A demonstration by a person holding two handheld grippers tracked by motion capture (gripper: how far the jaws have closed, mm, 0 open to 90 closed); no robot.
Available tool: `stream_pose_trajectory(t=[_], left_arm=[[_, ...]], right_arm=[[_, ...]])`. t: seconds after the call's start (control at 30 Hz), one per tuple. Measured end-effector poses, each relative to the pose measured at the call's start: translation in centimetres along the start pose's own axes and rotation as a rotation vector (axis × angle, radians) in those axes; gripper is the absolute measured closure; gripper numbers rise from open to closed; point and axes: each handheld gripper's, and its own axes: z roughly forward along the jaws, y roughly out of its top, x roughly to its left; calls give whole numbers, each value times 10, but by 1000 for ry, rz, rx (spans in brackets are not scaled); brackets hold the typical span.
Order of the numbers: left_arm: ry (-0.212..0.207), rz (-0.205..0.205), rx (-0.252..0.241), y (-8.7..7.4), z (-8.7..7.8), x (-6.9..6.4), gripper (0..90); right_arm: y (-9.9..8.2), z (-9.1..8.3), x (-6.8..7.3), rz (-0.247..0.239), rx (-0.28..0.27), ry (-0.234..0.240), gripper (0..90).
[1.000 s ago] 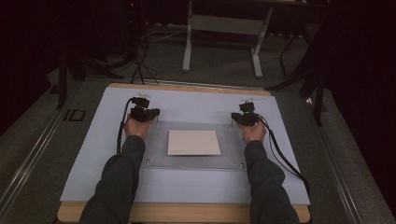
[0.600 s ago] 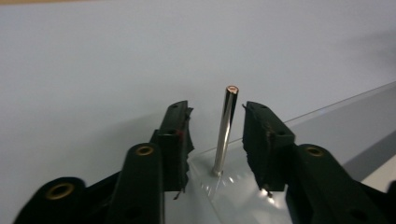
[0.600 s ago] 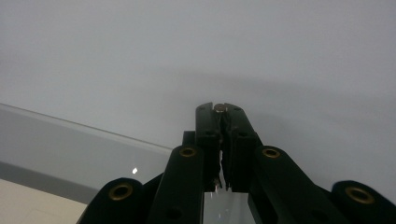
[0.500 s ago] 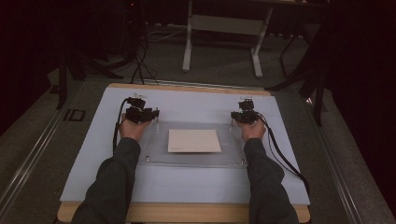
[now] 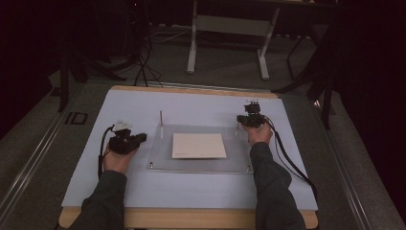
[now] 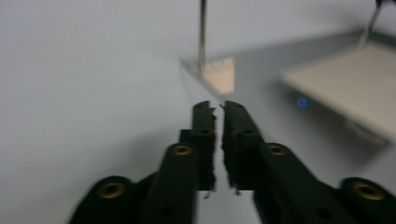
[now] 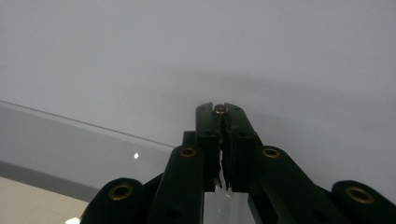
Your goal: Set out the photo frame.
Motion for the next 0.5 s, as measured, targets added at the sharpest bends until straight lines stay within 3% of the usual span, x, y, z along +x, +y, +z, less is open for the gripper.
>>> stream_pose_trajectory(t=[0.03, 0.2, 0.23, 0.33, 0.5], left_arm=[[-15, 14, -1, -14, -4, -5, 898], [-38, 47, 16, -23, -8, -15, 900], [-60, 79, 21, -25, -11, -25, 900], [-111, 108, 28, -35, -14, -45, 900], [-131, 110, 17, -42, -24, -56, 900]], right_arm=[[0, 0, 0, -1, 2, 1, 862], [0, 0, 0, -2, 3, 2, 862], [0, 0, 0, 0, 3, 1, 862], [1, 0, 0, -1, 7, 4, 862], [0, 0, 0, -5, 8, 3, 862]])
